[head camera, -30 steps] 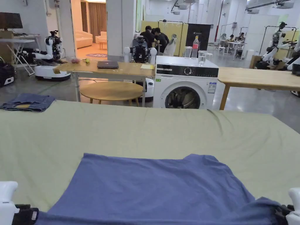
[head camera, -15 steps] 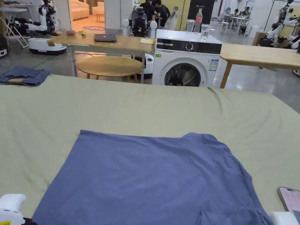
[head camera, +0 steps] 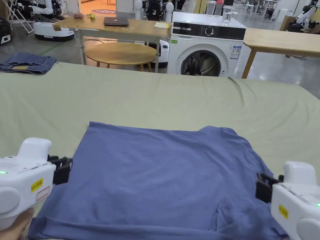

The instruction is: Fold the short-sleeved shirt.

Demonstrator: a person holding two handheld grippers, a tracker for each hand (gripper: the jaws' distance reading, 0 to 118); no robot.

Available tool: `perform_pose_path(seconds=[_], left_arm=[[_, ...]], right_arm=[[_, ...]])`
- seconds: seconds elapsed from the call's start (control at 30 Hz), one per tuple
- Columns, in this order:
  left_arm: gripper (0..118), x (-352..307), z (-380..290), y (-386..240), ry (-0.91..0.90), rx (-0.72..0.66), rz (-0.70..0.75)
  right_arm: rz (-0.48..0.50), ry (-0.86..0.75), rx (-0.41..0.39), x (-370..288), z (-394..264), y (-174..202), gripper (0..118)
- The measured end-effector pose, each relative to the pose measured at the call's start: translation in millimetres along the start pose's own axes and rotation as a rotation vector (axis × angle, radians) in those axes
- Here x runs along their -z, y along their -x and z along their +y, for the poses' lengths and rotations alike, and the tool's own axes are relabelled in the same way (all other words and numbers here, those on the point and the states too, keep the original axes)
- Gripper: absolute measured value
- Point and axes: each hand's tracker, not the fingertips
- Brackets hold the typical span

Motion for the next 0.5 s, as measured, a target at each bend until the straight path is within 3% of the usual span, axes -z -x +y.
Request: perform_pose_path(seconds=[0.07,0.1,0.17,0.2,0.23,0.4,0.5], left_arm=[[27,-5,3,-13,-0.073,-0.001,0.007],[27,-7,5,-18,-0.099,-0.005,0.005],[17,-4,6,-23,-0.129,-0.013,0.019],[6,-5,7,-27,-0.145,-0.008,0.038],[1,-6,8,-30,-0.15,-0.005,0.051],[0,-7,5,-30,-0.101,-0.047,0.035],[0,-8,-4,-19,0.031,-0.05,0.044]], right_arm=[[0.019,-0.062,-0.01,-2,2,17,36],[0.017,-0.084,-0.018,-3,2,25,18],[-0.004,-0.105,-0.033,-3,2,41,2],[0.008,-0.116,-0.032,-3,2,45,0],[0.017,-0.111,-0.032,-3,3,49,0],[0.047,-0.073,-0.006,0,0,57,0],[0.048,-0.048,-0.009,0,-5,56,0]])
